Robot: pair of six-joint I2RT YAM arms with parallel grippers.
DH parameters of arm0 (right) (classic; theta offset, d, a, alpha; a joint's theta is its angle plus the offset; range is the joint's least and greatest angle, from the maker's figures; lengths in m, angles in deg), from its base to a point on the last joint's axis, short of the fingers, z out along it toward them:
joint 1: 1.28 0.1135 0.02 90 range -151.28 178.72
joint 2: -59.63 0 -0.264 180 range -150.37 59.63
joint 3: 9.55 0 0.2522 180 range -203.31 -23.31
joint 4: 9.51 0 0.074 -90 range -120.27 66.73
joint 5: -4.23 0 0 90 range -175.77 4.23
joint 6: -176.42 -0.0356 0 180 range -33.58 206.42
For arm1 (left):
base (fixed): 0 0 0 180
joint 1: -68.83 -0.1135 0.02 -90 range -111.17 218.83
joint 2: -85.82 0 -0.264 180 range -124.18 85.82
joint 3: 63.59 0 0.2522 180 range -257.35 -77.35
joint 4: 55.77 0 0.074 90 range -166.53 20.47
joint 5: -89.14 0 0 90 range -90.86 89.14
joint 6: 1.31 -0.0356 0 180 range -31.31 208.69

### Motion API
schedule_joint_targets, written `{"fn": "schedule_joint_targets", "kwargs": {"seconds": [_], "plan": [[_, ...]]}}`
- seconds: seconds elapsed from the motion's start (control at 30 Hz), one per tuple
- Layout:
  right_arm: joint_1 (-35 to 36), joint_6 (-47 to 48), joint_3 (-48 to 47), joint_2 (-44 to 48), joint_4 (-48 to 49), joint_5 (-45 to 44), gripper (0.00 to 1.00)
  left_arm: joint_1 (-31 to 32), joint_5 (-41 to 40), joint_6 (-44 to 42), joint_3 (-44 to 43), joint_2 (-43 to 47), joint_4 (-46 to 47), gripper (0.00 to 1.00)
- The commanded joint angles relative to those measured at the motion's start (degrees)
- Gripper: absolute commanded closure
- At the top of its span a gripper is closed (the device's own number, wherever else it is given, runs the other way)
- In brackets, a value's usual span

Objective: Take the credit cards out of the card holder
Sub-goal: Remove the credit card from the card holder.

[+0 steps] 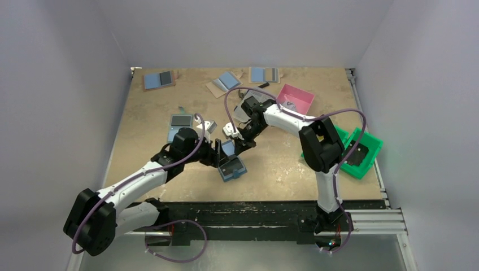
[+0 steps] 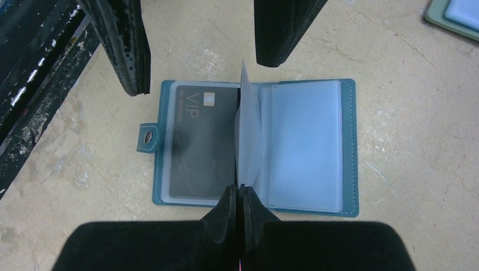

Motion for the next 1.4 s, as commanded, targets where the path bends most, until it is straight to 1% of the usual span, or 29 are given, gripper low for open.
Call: {"fn": "schedule_joint_targets", "kwargs": {"seconds": [0.0, 0.3, 0.43, 0.7, 0.8, 0.9, 0.97, 1.0, 1.07, 1.17, 1.27, 1.33, 1.37], "plan": [[-0.4, 3.0, -3.9, -1.3, -6.6, 2.6, 1.00, 0.8, -0.9, -3.9, -2.5, -1.9, 3.9, 0.34], [-0.7, 4.8, -7.3, -3.5, -11.4, 3.4, 1.00, 1.0, -1.7, -6.5, -3.6, -8.6, 5.7, 0.45], [-0.7, 5.1, -8.3, -4.3, -12.7, 3.9, 1.00, 1.0, -1.9, -6.8, -3.7, -10.7, 6.3, 0.49], [-0.8, 4.7, -9.8, -5.7, -13.9, 4.6, 1.00, 1.0, -2.0, -6.8, -3.8, -14.0, 7.0, 0.60], [-0.9, 3.7, -9.8, -5.8, -13.5, 4.6, 1.00, 1.0, -1.3, -6.9, -4.1, -14.9, 7.0, 0.73], [-1.1, 1.8, -9.7, -5.6, -12.3, 4.8, 1.00, 1.1, -0.5, -6.9, -4.2, -15.7, 6.5, 0.82], [-1.3, 0.3, -9.2, -5.3, -11.2, 4.9, 1.00, 1.1, 0.0, -6.8, -4.2, -16.0, 6.4, 0.97], [-1.4, -0.7, -8.8, -5.0, -10.1, 4.9, 0.98, 1.0, 0.1, -6.7, -4.2, -16.2, 6.3, 1.00], [-1.7, -4.5, -7.6, -3.8, -7.2, 4.5, 0.86, 1.1, -0.4, -5.7, -4.0, -16.2, 6.2, 1.00], [-3.1, -16.1, -6.3, -0.4, 0.3, 1.6, 0.63, 1.0, -2.5, -1.9, -2.5, -15.1, 7.0, 1.00], [-5.6, -21.0, -3.5, 5.3, 4.7, 1.5, 0.49, 0.9, -4.4, 5.7, 0.5, -13.0, 10.4, 1.00], [-6.8, -23.9, -0.6, 9.6, 7.2, 1.3, 0.26, 0.8, -5.6, 10.4, 3.1, -10.8, 13.5, 1.00], [-6.9, -24.9, 0.7, 11.8, 8.4, 1.1, 0.24, 0.8, -5.9, 12.8, 5.1, -9.2, 15.7, 1.00]]}}
